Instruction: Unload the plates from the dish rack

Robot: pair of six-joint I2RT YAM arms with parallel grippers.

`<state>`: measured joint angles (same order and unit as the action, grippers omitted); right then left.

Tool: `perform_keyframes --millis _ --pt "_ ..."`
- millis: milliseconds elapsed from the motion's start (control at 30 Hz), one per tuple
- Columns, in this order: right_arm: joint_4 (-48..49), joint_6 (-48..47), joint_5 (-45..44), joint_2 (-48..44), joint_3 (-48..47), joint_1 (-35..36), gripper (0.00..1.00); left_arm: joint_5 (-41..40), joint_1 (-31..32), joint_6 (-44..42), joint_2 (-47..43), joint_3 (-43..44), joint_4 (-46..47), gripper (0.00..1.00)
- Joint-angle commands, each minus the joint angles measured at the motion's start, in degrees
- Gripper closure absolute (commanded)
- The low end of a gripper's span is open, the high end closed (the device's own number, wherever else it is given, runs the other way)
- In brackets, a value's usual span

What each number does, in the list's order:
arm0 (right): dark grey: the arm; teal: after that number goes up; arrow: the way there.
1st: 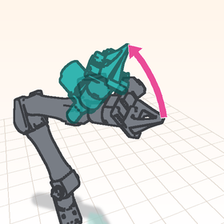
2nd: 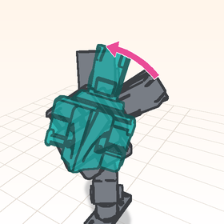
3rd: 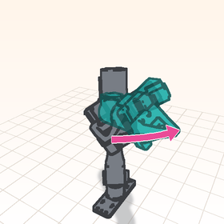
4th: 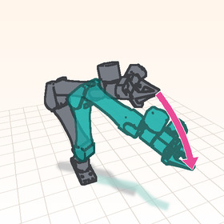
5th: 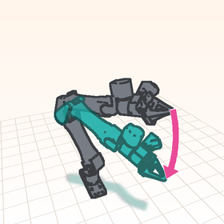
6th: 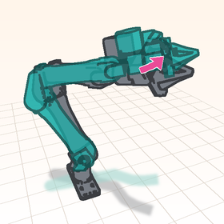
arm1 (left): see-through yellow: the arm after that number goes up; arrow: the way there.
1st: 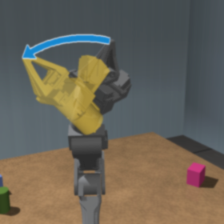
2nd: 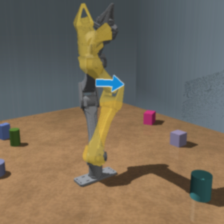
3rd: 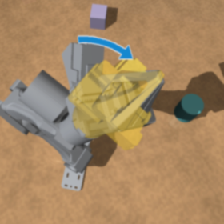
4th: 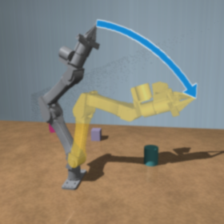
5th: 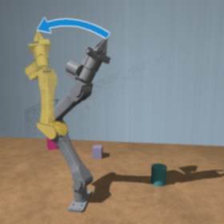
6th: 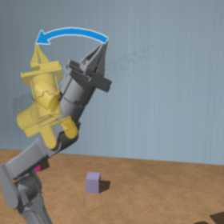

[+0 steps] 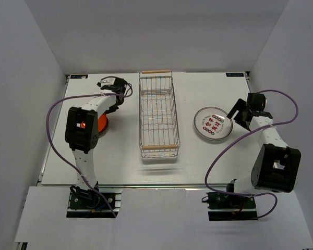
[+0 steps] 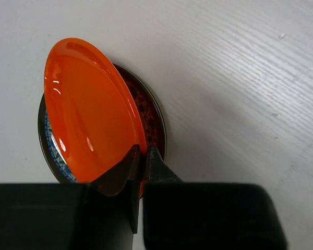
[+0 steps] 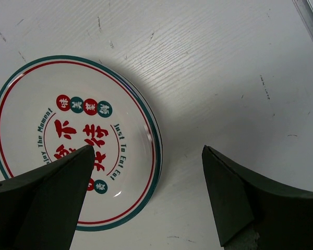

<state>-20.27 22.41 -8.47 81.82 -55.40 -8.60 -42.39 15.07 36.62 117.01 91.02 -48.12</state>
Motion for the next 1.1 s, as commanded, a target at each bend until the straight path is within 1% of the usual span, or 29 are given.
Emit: perform_keyframes --millis 0,33,67,133,167,233,267,333,400,467,500,600,667,733,767,800,833,867,900,933,967,1000,1033,1067 --pt "-0.6 0.0 -0.6 0.4 -2.5 -0.1 0.11 0.1 -0.7 1.9 -0.9 2.5 -2.7 0.91" --pt "-0.6 0.1 -0.6 0.4 -2.6 0.0 0.11 0.4 -0.7 1.9 -1.1 2.3 -2.7 0.90" --pt "-0.6 0.0 -0.6 0.4 -2.6 0.0 0.11 0.8 -0.7 1.9 -1.3 2.2 -2.6 0.85" --pt "-0.6 0.0 -0.5 0.4 -2.6 0.0 0.11 1.3 -0.7 1.9 -2.1 2.1 -2.6 0.79" --pt "-0.6 0.0 -0.4 0.3 -2.7 -0.1 0.11 1.9 -0.7 2.0 -2.7 2.1 -2.8 0.72" --pt "-0.6 0.1 -0.4 0.2 -2.7 0.0 0.11 2.4 -0.7 1.5 -3.9 2.0 -3.0 0.69" --pt "-0.7 0.0 -0.4 0.1 -2.6 -0.1 0.11 2.8 -0.7 1.5 -4.2 2.0 -3.0 0.65" --pt "-0.7 0.0 -0.3 -0.3 -2.7 -0.1 0.11 4.1 -0.7 1.3 -5.5 1.5 -3.1 0.56" --pt "-0.7 0.0 -0.4 -0.9 -2.6 -0.1 0.11 5.2 -0.7 1.3 -7.6 0.9 -2.7 0.45" --pt "-0.7 0.1 -0.7 -1.7 -2.3 0.1 0.11 5.9 -0.7 1.1 -10.1 -0.8 -1.2 0.39" --pt "-0.7 0.1 -0.7 -1.8 -2.3 0.0 0.11 6.6 -0.7 1.1 -11.0 -2.1 -0.8 0.33" --pt "-0.7 0.1 -0.4 -3.4 -2.0 0.0 0.11 7.0 -0.7 1.3 -14.6 -3.3 -0.4 0.27" --pt "-0.2 0.3 0.0 -5.2 -1.4 0.0 0.11 7.0 -0.7 1.6 -17.2 -4.2 -0.4 0.25" --pt "1.9 0.4 1.3 -7.3 0.3 -0.1 0.11 6.9 0.7 0.8 -23.0 -7.2 2.5 0.27" --pt "2.6 0.3 1.9 -8.1 0.8 0.0 0.11 7.8 0.7 -1.8 -25.5 -9.0 4.5 0.28" --pt "3.2 0.4 2.6 -8.9 1.3 -0.1 0.11 9.5 0.7 -3.8 -31.3 -11.0 6.9 0.29" --pt "4.3 0.3 4.3 -10.4 1.9 0.0 0.11 15.4 0.7 -5.6 -34.4 -16.0 12.4 0.29" --pt "4.8 0.3 4.9 -11.1 2.1 -0.1 0.11 17.6 0.7 -7.9 -37.7 -18.7 15.0 0.29" --pt "5.1 0.0 5.6 -11.9 2.3 0.1 0.11 19.4 0.7 -8.2 -44.4 -21.3 19.3 0.29" --pt "5.5 -0.2 5.9 -13.4 2.7 0.2 0.11 23.0 0.7 -8.4 -47.5 -26.2 21.6 0.29" --pt "5.3 -0.5 5.9 -14.3 2.7 0.2 0.11 24.7 0.7 -8.2 -50.4 -28.2 23.6 0.27" --pt "5.2 -1.1 5.9 -15.0 2.7 0.2 0.11 25.8 0.7 -8.0 -56.0 -30.1 26.8 0.21" --pt "4.5 -1.4 5.7 -16.6 2.7 0.1 0.11 26.7 0.7 -7.7 -58.5 -31.8 28.0 0.02" --pt "4.4 -1.8 5.9 -17.4 2.3 0.2 0.11 27.4 0.7 -7.1 -60.5 -34.0 28.9 0.02"
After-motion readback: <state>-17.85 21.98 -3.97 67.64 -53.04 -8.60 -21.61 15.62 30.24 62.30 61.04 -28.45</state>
